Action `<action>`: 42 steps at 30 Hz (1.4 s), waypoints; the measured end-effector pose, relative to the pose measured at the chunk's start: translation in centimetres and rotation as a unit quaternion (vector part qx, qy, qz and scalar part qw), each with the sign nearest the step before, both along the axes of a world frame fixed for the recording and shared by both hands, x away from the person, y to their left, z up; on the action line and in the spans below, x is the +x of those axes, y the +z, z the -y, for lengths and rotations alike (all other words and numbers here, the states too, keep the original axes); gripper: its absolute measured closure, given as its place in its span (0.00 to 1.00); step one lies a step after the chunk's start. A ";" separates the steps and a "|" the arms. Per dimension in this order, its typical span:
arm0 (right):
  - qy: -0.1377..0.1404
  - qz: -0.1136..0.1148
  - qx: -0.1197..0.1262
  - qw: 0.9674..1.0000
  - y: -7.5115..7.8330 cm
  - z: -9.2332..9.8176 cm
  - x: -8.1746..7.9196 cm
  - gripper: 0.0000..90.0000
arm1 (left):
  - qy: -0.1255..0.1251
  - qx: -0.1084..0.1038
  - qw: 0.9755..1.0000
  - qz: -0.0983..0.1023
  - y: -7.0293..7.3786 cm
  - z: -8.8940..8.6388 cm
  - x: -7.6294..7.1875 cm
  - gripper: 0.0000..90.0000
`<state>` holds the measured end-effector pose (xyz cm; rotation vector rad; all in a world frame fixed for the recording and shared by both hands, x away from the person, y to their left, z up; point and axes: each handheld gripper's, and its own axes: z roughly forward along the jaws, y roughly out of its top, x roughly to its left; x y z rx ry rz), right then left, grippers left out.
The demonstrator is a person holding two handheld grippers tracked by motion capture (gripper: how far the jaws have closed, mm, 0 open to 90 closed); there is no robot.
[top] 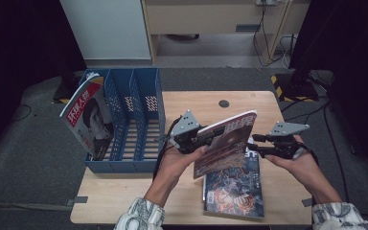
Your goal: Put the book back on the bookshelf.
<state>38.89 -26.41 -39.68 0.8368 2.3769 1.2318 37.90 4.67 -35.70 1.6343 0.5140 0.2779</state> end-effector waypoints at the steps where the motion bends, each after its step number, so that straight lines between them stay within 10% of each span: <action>1: -0.004 -0.004 0.001 1.000 -0.2 0.2 0.0 0.55 | 0.000 -0.001 1.000 0.000 0.0 0.0 0.0 0.93; 17: -0.123 -0.076 -0.028 0.989 -6.0 2.4 0.0 0.22 | 0.007 -0.013 1.000 -0.011 0.0 -0.7 1.1 0.93; 42: -0.132 -0.093 -0.046 0.986 -7.6 3.3 -0.5 0.19 | 0.017 -0.034 0.999 0.001 0.5 -1.3 1.3 0.93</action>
